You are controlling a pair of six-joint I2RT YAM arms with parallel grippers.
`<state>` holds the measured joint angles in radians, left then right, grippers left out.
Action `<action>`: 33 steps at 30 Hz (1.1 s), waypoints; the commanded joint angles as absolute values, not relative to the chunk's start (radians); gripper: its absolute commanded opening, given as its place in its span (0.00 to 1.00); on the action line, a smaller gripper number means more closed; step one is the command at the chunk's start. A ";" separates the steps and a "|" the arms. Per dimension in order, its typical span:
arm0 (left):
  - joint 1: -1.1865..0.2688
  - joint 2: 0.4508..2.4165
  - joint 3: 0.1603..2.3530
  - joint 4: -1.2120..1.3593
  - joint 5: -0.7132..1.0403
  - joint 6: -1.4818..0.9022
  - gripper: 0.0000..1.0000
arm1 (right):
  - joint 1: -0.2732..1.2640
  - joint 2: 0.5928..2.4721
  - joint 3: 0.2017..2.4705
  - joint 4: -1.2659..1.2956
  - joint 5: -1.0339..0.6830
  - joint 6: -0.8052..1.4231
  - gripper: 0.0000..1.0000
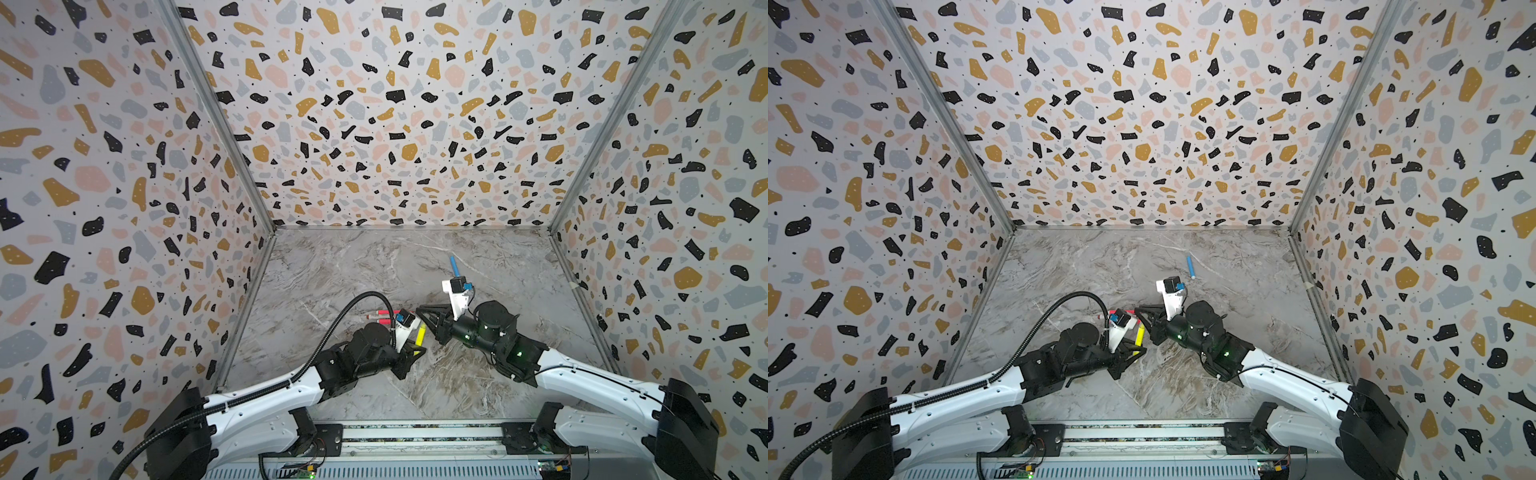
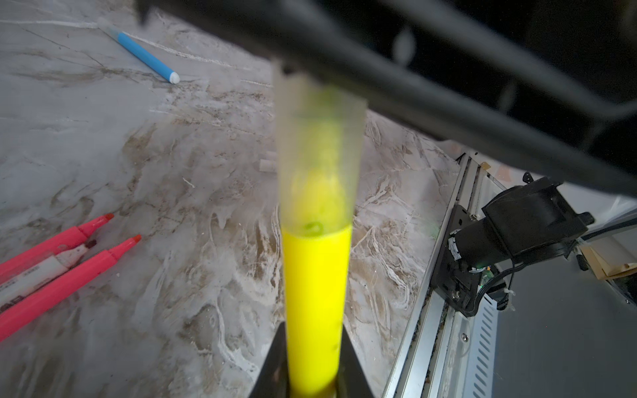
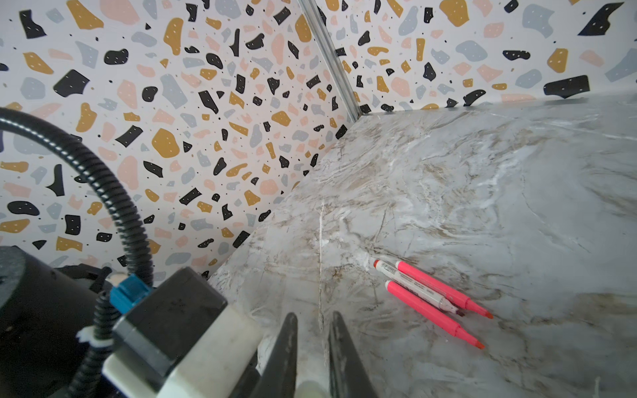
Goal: Insert the pens into the pen caps
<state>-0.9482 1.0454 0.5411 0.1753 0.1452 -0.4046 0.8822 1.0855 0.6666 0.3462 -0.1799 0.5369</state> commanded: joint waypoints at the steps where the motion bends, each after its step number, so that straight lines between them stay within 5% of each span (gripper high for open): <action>1: -0.877 1.029 0.554 0.482 0.016 -0.472 0.00 | 0.820 1.011 0.732 0.041 -0.321 0.448 0.39; 4: -0.878 1.003 0.500 0.478 0.029 -0.480 0.00 | 0.736 0.958 0.776 0.034 -0.369 0.427 0.57; 9: -0.879 0.952 0.443 0.476 0.048 -0.483 0.00 | 0.701 0.967 0.799 0.033 -0.467 0.388 0.61; 33: -0.933 0.977 0.479 0.501 0.075 -0.453 0.00 | 0.785 1.231 0.891 0.143 -0.585 0.358 0.39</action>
<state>-0.9279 0.9779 0.4454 0.4355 0.0692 -0.4671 0.7818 1.2255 0.8536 0.1120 -0.5606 0.3656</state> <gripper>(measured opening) 0.151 0.396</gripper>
